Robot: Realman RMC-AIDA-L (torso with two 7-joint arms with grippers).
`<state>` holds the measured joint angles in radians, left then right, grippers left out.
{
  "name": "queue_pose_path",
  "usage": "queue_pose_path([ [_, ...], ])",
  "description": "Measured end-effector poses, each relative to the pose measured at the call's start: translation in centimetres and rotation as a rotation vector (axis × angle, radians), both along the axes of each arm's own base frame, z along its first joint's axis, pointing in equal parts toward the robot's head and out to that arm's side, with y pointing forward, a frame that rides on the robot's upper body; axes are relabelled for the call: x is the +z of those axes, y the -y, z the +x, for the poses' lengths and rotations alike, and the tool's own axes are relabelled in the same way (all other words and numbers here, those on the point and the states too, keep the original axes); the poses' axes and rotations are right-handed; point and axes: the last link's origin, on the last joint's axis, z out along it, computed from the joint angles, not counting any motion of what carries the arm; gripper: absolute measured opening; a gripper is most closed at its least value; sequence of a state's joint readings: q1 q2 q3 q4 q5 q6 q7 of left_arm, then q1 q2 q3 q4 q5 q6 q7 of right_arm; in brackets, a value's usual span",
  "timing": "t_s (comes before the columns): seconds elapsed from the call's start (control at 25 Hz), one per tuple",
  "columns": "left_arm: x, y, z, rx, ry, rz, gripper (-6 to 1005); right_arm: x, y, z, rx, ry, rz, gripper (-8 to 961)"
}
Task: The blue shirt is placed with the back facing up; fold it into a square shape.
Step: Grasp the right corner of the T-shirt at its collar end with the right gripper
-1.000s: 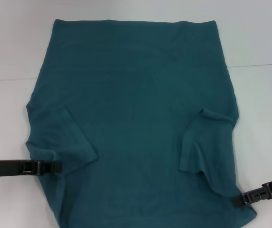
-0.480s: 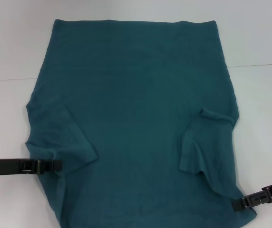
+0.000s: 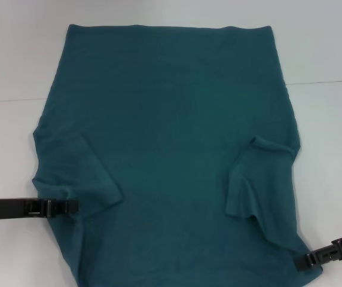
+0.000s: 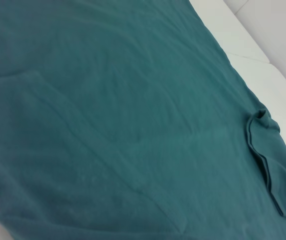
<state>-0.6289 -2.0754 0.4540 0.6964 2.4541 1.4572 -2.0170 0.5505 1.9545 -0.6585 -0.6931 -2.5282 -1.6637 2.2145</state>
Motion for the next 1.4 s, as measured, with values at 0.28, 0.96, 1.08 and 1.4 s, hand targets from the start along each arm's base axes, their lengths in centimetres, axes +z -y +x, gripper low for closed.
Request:
queue_pose_path([
  [0.28, 0.0, 0.0, 0.0, 0.000, 0.000, 0.000, 16, -0.1, 0.1, -0.1, 0.002, -0.005, -0.008, 883],
  [0.96, 0.0, 0.0, 0.0, -0.002, 0.000, 0.001, 17, -0.9, 0.3, -1.2, 0.040, -0.098, 0.004, 883],
  [1.08, 0.0, 0.0, 0.0, -0.003, -0.001, 0.002, 17, -1.1, 0.3, -1.4, 0.046, -0.113, 0.011, 883],
  [1.4, 0.0, 0.0, 0.0, -0.003, 0.000, 0.004, 17, -1.2, 0.8, -1.3, 0.029, -0.160, 0.026, 884],
])
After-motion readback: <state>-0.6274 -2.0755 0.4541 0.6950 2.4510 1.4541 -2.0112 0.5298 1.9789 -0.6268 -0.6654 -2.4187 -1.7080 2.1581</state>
